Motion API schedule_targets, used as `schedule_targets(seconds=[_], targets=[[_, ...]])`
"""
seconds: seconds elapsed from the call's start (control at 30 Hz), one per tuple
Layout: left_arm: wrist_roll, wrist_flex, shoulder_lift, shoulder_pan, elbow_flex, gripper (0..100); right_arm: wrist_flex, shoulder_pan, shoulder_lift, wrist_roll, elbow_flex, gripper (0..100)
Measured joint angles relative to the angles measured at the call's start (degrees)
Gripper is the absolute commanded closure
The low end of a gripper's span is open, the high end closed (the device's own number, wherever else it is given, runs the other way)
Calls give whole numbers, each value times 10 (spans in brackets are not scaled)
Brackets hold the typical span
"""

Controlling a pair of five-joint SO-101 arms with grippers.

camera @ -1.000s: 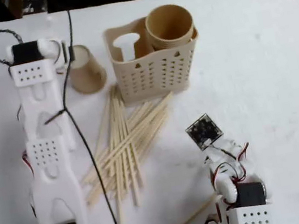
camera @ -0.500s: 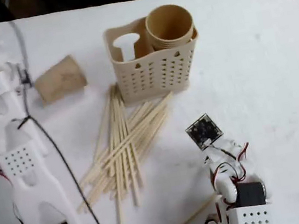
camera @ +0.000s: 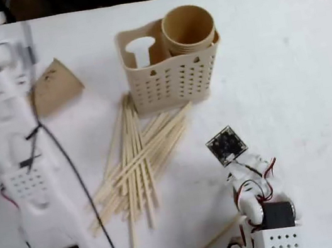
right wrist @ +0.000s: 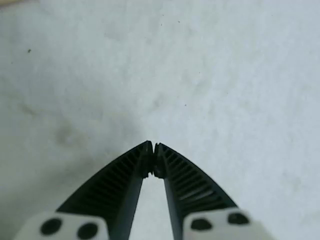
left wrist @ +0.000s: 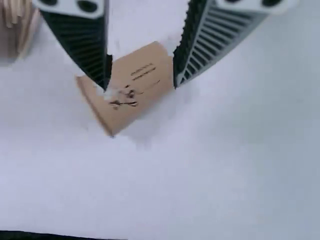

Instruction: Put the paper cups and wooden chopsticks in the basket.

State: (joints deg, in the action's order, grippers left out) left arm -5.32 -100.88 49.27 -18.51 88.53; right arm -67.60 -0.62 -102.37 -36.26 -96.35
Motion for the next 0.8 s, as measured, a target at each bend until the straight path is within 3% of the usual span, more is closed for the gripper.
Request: schedule_targets(seconds=[0.17,0.4,0.8], targets=[[20,81,16,71,0,726,0,0,0,0,0,981],[37,198,135,76,0,738,0,0,0,0,0,981],[39,202,237,18,0,740,0,0,0,0,0,981]])
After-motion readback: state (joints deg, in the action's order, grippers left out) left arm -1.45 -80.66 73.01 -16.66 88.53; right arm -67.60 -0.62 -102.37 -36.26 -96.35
